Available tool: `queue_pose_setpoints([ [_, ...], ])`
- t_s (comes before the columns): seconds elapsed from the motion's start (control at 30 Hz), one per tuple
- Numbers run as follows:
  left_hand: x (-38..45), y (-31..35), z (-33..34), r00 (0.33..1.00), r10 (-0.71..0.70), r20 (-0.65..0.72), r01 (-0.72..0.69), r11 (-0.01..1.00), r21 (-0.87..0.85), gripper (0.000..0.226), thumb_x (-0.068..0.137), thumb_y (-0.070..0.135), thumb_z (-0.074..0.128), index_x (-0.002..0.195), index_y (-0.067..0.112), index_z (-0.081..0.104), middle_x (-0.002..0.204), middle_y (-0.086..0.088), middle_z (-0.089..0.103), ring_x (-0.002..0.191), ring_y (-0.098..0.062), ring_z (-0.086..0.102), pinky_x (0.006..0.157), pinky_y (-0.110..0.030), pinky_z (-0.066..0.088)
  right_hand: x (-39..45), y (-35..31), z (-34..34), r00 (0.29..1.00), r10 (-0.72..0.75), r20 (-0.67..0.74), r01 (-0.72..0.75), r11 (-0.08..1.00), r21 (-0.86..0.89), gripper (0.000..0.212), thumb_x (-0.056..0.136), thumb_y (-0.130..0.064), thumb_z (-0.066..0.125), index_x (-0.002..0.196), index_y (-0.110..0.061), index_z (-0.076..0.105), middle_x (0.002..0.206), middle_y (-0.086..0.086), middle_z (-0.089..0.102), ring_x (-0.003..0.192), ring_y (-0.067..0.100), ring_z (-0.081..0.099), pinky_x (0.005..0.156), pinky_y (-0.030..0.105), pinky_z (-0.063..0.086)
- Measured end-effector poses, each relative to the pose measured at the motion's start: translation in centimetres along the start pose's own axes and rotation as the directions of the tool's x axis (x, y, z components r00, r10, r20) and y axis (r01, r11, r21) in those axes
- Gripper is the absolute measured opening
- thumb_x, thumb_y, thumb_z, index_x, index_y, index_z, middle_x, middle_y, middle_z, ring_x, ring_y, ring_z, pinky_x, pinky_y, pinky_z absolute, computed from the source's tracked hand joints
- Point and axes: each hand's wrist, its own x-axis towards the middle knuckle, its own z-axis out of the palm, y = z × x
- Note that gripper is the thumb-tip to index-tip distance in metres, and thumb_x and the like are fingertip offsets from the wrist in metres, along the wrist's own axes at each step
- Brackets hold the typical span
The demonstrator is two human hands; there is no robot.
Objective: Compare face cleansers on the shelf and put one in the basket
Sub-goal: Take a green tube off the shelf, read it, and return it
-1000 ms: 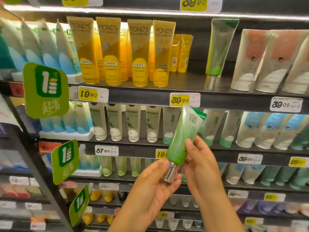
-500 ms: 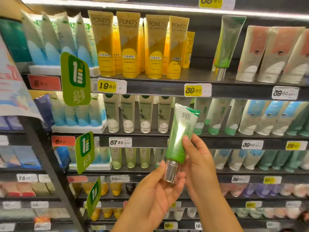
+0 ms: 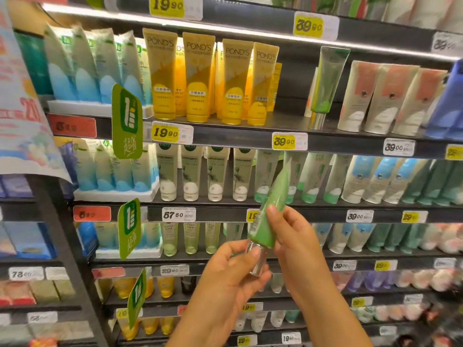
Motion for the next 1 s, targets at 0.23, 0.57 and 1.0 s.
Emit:
queue_pose_setpoints([
  [0.23, -0.4, 0.2, 0.3, 0.996, -0.015, 0.085, 0.020, 0.998, -0.060, 0.030, 0.061, 0.016, 0.069, 0.084, -0.003, 0.072, 0.074, -0.016, 0.069, 0.062, -0.018, 0.067, 0.057, -0.026, 0.057, -0.6, -0.7, -0.8, 0.995, -0.016, 0.101, 0.001, 0.990, 0.144, 0.035, 0.075, -0.036, 0.061, 0.093, -0.007, 0.067, 0.078, 0.008, 0.061, 0.074, 0.019, 0.056, 0.069, 0.029, 0.049],
  [0.57, -0.5, 0.2, 0.3, 0.992, -0.042, 0.115, 0.057, 0.990, -0.129, 0.035, 0.068, 0.012, 0.065, 0.096, -0.010, 0.066, 0.084, -0.024, 0.069, 0.068, -0.021, 0.069, 0.058, -0.026, 0.058, -1.0, -0.7, -1.6, 0.992, 0.008, 0.125, -0.041, 0.962, 0.269, 0.034, 0.083, -0.027, 0.053, 0.105, -0.004, 0.065, 0.094, 0.012, 0.070, 0.079, 0.017, 0.066, 0.069, 0.029, 0.057],
  [1.0, -1.0, 0.4, -0.6, 0.988, -0.120, 0.097, 0.133, 0.980, -0.150, 0.041, 0.067, 0.015, 0.068, 0.098, -0.010, 0.063, 0.099, -0.032, 0.067, 0.079, -0.031, 0.071, 0.057, -0.030, 0.058, -1.1, 0.4, -1.7, 1.000, -0.019, 0.023, 0.011, 0.949, 0.316, 0.030, 0.085, -0.024, 0.051, 0.105, -0.006, 0.064, 0.085, 0.006, 0.072, 0.077, 0.015, 0.069, 0.069, 0.029, 0.058],
])
